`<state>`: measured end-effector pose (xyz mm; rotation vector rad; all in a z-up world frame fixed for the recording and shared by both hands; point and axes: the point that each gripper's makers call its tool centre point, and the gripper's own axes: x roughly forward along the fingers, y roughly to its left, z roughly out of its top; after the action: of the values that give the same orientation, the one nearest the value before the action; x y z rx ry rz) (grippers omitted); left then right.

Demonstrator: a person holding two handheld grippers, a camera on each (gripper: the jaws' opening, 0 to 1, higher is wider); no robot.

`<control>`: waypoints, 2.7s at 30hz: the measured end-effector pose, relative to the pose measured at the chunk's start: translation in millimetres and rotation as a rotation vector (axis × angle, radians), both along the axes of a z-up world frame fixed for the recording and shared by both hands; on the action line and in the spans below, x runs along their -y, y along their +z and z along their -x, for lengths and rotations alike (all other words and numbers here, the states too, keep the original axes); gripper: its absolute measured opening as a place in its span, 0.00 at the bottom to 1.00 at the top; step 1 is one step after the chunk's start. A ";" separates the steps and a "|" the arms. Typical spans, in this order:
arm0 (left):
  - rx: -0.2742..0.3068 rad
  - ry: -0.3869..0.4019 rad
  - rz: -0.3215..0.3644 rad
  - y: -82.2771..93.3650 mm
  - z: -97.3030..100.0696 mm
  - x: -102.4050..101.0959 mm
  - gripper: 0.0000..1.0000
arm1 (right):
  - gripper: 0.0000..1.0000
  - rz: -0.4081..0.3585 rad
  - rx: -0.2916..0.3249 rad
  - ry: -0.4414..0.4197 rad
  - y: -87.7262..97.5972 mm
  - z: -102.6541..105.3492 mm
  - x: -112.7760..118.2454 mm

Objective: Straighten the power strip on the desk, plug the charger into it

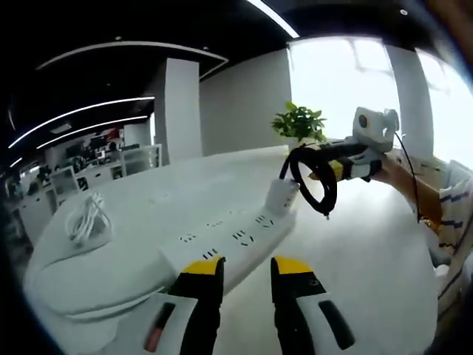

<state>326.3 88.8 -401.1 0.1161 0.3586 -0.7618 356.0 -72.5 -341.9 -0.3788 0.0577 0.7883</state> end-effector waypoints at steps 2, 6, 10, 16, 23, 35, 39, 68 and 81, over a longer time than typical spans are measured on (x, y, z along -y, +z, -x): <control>-0.001 0.006 -0.002 -1.9 0.8 -1.2 0.26 | 0.30 -0.031 0.012 -0.035 3.7 -0.5 5.3; -0.004 0.026 -0.009 -6.8 2.1 -6.3 0.26 | 0.30 -0.098 -0.003 -0.066 6.0 2.3 11.2; 0.017 0.056 -0.032 -7.8 1.2 -13.6 0.26 | 0.30 -0.125 -0.018 -0.097 3.2 5.3 15.4; 0.016 0.091 -0.003 -10.3 5.4 -24.2 0.26 | 0.30 -0.191 -0.070 -0.109 -6.5 13.4 15.2; 0.016 0.155 0.035 -12.1 11.0 -38.9 0.25 | 0.31 -0.183 -0.090 -0.165 -18.8 19.4 21.4; 0.043 0.250 0.077 -4.6 31.6 -52.8 0.26 | 0.31 -0.231 -0.154 -0.197 -30.8 37.5 17.1; 0.060 0.268 0.093 1.1 39.6 -52.2 0.26 | 0.30 -0.235 -0.164 -0.227 -33.1 43.0 17.9; 0.104 0.371 0.045 4.0 79.4 -56.7 0.27 | 0.30 -0.271 -0.142 -0.374 -40.1 88.0 37.5; 0.100 0.370 -0.023 -3.7 91.3 -48.1 0.33 | 0.31 -0.267 -0.159 -0.417 -47.1 114.4 45.7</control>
<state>235.0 136.9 -404.8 0.1055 0.2829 -0.3847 241.7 -118.2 -389.0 -0.0449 0.1724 0.4039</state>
